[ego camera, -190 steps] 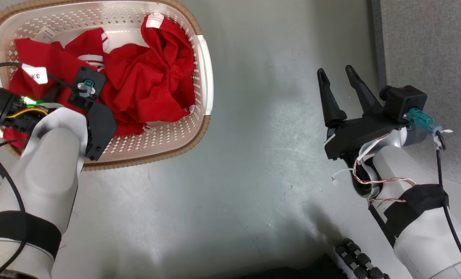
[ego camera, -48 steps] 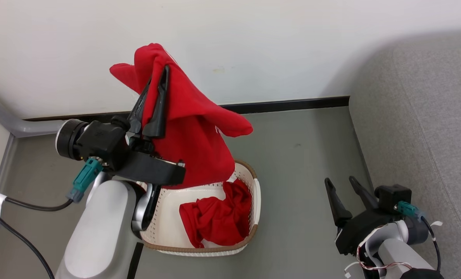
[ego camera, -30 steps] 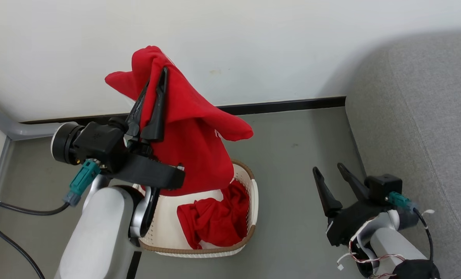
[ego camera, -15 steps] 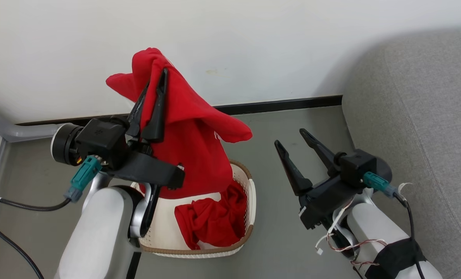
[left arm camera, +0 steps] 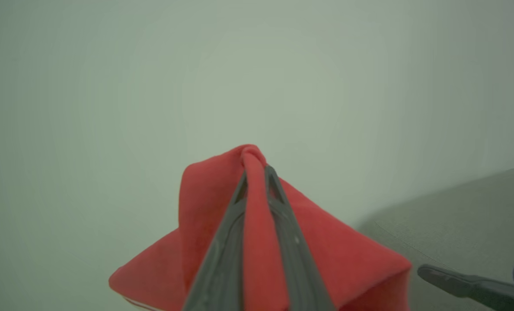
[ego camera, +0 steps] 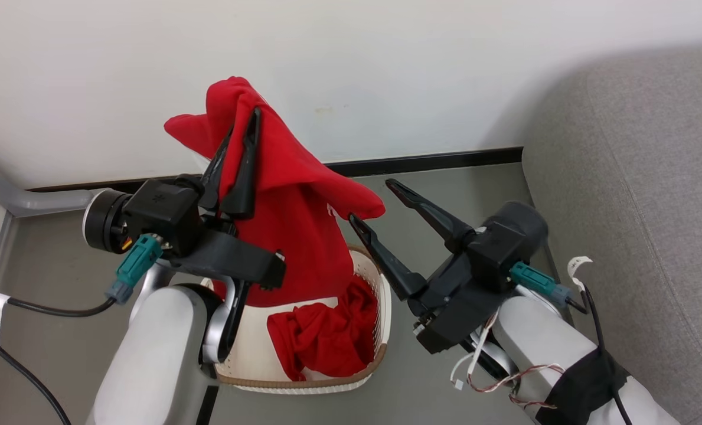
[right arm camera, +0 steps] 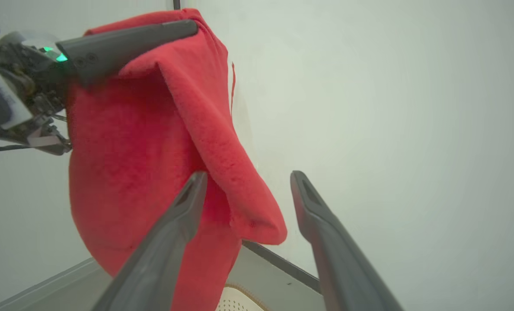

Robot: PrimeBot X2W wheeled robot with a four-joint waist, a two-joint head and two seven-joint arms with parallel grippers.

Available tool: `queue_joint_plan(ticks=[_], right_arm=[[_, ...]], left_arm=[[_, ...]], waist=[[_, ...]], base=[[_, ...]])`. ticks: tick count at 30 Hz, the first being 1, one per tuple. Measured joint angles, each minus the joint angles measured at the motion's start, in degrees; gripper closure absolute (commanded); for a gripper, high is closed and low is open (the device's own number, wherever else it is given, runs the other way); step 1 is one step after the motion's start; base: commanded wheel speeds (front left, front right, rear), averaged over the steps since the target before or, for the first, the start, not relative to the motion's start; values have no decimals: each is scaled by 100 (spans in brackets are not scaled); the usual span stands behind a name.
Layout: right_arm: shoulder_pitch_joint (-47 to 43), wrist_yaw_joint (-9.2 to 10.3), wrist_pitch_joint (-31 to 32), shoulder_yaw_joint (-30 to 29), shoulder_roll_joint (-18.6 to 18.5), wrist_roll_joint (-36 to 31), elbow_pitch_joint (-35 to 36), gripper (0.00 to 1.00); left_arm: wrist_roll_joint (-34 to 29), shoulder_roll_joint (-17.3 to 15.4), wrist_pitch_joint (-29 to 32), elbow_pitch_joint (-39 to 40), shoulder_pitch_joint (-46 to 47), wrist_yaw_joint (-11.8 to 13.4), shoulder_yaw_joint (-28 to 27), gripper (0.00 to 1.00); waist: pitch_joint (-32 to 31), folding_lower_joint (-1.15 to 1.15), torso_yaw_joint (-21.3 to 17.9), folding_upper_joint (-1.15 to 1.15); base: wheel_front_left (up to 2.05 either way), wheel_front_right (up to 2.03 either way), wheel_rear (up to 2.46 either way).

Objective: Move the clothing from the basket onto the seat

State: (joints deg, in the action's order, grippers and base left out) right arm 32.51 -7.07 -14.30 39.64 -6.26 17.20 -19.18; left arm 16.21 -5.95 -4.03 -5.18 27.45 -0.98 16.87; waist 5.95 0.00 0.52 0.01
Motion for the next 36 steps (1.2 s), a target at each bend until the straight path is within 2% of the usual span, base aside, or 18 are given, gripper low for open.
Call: queue_joint_plan(ticks=[6,14,23,36], right_arm=[[311,0,-11,385,-125,11,154,0],[619,-1,163,563,-199,47,127,0],[871,-1,376,922,-129,145,-171,0],[1001,-1,654,991,0,303,-678,0]], left_arm=[[0,23,48,55,-2,5,71,100],[0,101,91,69,9,-3,256,100],[0,140,91,91,19,-3,349,100],[0,171,98,99,40,-9,438,100]], waist=[[2,0,29,0],[39,0,133,0],[75,0,249,0],[110,0,320,0]], base=[[0,0,0],[0,0,0],[0,0,0],[0,0,0]])
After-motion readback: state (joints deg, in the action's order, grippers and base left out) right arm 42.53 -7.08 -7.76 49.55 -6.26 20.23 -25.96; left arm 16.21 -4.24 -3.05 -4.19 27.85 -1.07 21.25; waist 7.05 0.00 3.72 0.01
